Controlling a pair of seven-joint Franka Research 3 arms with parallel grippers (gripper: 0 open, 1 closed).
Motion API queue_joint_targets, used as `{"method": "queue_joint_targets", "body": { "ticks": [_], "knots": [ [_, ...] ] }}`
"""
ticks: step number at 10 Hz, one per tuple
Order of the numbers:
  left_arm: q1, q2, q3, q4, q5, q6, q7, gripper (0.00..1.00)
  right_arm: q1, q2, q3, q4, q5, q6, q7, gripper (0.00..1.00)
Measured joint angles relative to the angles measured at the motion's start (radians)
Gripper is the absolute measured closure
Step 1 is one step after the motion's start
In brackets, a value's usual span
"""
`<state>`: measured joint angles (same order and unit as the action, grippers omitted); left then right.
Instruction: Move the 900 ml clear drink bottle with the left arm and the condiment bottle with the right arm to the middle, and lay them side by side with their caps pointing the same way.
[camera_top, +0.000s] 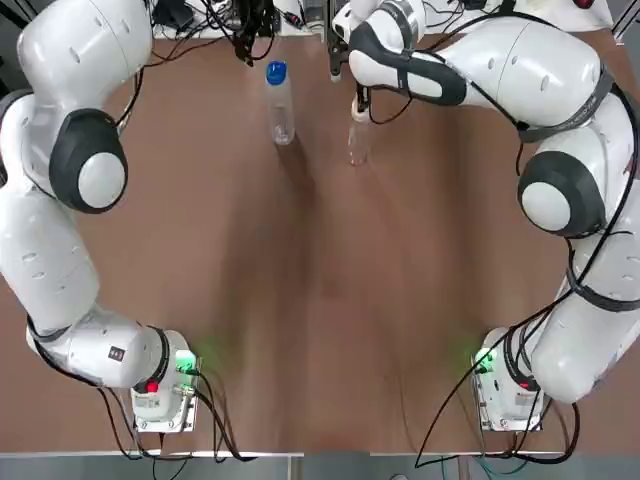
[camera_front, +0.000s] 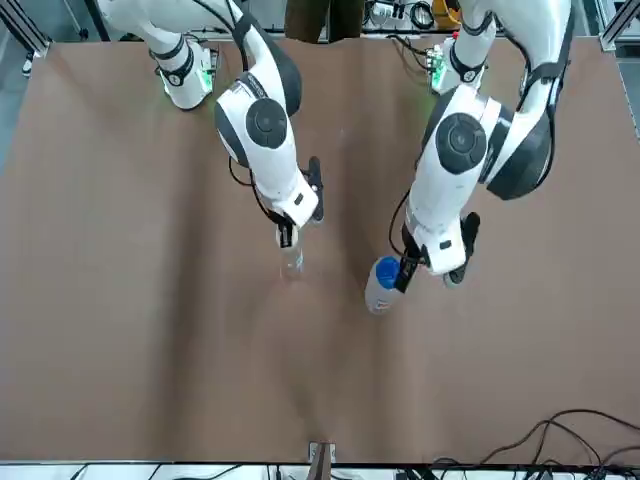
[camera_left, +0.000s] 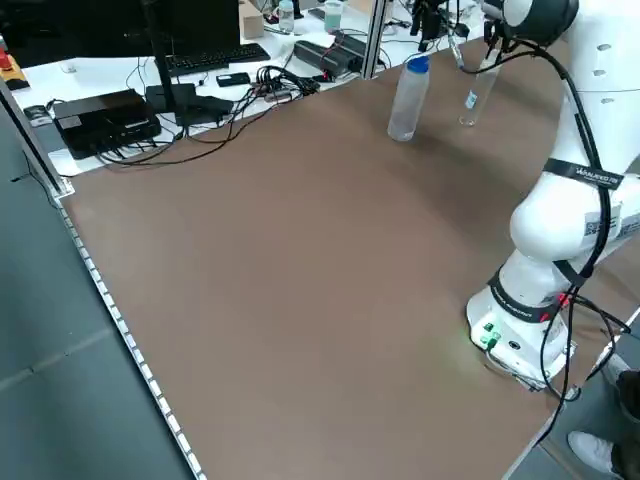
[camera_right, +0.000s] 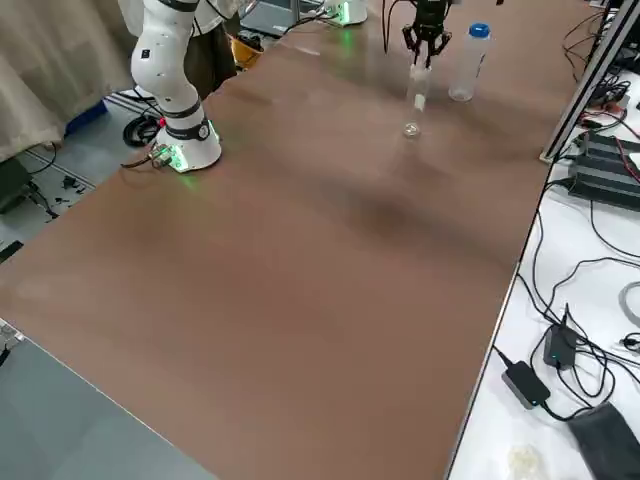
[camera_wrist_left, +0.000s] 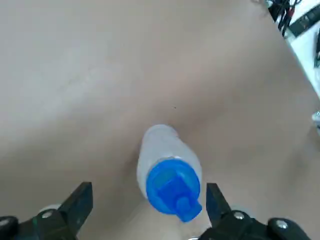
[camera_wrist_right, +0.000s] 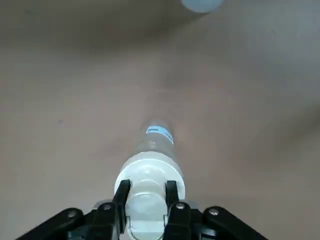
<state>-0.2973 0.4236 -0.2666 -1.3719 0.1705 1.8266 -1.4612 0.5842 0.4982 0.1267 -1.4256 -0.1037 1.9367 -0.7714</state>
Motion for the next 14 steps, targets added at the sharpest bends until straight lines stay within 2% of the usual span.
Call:
{"method": "queue_joint_targets", "body": {
  "ticks": [4,7,10,13,14],
  "knots": [
    [0.034,-0.04,0.009,0.0,0.004,-0.091,0.571,0.0,-0.001,-0.009,-0.004,0.024,-0.006,-0.003,0.498,0.67],
    [0.157,-0.079,0.009,0.001,0.004,-0.1,0.88,0.0,-0.029,-0.008,-0.012,0.068,-0.006,-0.003,0.719,0.67],
    [0.273,-0.144,0.007,0.003,-0.002,-0.101,1.091,0.0,-0.035,0.048,-0.011,0.139,-0.006,-0.011,0.853,0.67],
    [0.375,-0.21,0.008,0.003,-0.056,-0.129,1.238,0.0,-0.016,0.15,-0.008,0.294,-0.006,-0.106,0.926,0.67],
    [0.398,-0.224,0.01,0.002,-0.077,-0.146,1.267,0.0,-0.005,0.171,-0.007,0.324,-0.006,-0.116,0.945,0.67]
  ]
}}
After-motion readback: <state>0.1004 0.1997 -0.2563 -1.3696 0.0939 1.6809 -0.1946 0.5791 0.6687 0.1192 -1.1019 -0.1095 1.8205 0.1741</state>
